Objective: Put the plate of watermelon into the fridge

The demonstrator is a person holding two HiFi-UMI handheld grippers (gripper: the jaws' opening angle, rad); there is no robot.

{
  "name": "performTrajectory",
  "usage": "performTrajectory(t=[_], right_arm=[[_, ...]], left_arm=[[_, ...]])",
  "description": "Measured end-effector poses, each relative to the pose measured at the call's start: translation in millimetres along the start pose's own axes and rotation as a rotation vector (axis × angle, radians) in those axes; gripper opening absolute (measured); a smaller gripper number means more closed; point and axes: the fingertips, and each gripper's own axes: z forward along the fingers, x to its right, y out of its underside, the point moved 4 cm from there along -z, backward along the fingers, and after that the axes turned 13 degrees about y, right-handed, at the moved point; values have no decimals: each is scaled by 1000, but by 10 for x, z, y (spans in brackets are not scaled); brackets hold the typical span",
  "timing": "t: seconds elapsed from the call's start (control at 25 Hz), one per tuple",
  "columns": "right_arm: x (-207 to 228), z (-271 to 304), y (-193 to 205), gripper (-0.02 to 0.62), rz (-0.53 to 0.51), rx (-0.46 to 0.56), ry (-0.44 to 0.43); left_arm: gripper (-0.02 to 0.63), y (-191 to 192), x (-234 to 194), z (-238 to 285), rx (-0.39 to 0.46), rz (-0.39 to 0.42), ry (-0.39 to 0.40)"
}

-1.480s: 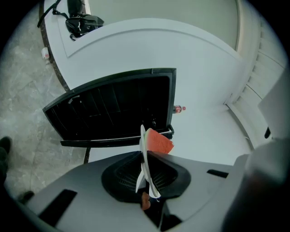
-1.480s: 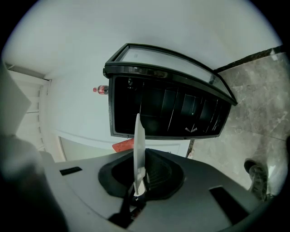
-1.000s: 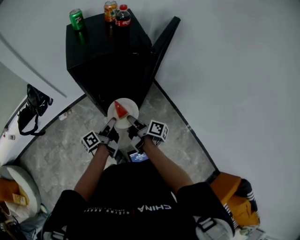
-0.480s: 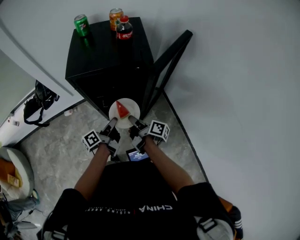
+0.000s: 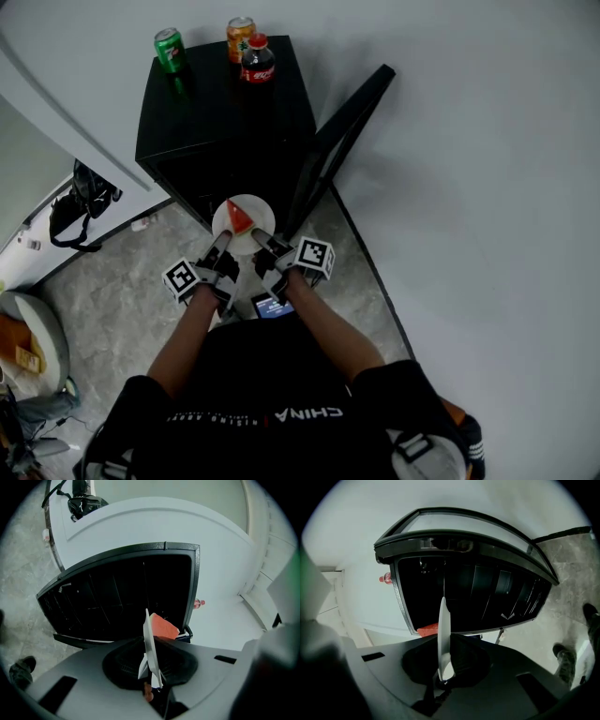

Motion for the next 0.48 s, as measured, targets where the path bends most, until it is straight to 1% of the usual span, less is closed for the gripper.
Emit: performTrajectory(t=[0.12, 0.24, 0.36, 0.48], right_arm=[[-56, 68, 61, 32, -22, 2, -2], [-77, 80, 98, 32, -22, 17, 9], [-130, 89, 103, 32, -47, 33, 21], [-149, 120, 82, 32, -60, 40, 33]], left_arm=[[41, -64, -6, 11, -13, 13, -24], [31, -104, -11, -16, -5, -15, -38], [29, -145, -6, -27, -2, -29, -60], [29, -176, -22, -4, 16, -63, -73]])
